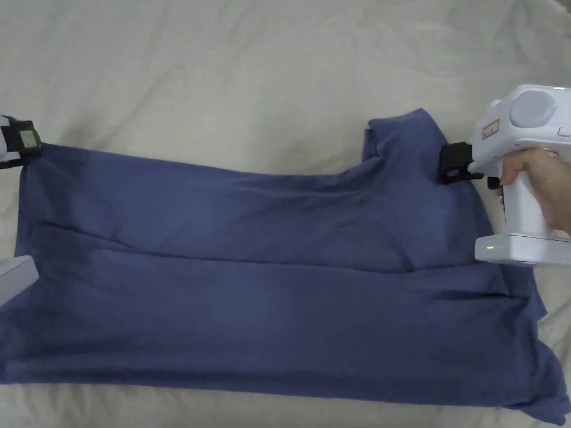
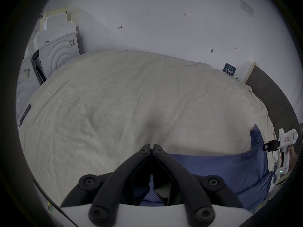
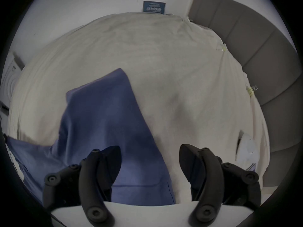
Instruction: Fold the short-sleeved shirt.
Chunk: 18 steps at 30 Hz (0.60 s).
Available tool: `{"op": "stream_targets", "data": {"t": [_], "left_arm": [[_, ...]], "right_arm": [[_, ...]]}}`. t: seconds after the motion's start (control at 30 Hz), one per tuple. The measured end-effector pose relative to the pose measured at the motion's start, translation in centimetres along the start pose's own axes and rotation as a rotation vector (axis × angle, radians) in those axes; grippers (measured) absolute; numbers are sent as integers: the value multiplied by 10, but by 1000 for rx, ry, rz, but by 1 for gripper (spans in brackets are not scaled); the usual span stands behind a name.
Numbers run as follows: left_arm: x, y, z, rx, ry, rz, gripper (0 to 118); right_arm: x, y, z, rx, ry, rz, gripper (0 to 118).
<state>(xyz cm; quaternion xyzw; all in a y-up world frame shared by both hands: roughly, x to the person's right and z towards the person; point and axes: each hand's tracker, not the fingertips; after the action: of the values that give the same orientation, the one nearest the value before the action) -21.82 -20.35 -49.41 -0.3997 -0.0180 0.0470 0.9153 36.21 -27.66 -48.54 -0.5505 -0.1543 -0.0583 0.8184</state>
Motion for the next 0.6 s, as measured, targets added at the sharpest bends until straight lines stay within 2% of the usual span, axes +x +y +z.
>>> {"op": "stream_targets", "data": {"t": [0.13,0.2,0.27,0.37,0.43,0.5,0.6], "left_arm": [[5,-2,-7,-26,19,-21,0],[4,-3,-12,-37,24,-17,0],[4,-4,-14,-46,28,4,0],[9,-5,-10,-52,33,19,0],[12,-5,-5,-53,37,20,0],[13,-3,6,-44,30,31,0],[14,-2,24,-28,23,38,0]], "right_arm": [[6,2,-11,-8,27,-36,59],[5,4,-7,-2,34,0,49],[1,4,3,28,10,75,4],[2,5,16,30,12,109,2],[8,6,29,48,34,82,2],[16,5,48,94,94,21,2],[20,-2,79,143,112,38,2]]}}
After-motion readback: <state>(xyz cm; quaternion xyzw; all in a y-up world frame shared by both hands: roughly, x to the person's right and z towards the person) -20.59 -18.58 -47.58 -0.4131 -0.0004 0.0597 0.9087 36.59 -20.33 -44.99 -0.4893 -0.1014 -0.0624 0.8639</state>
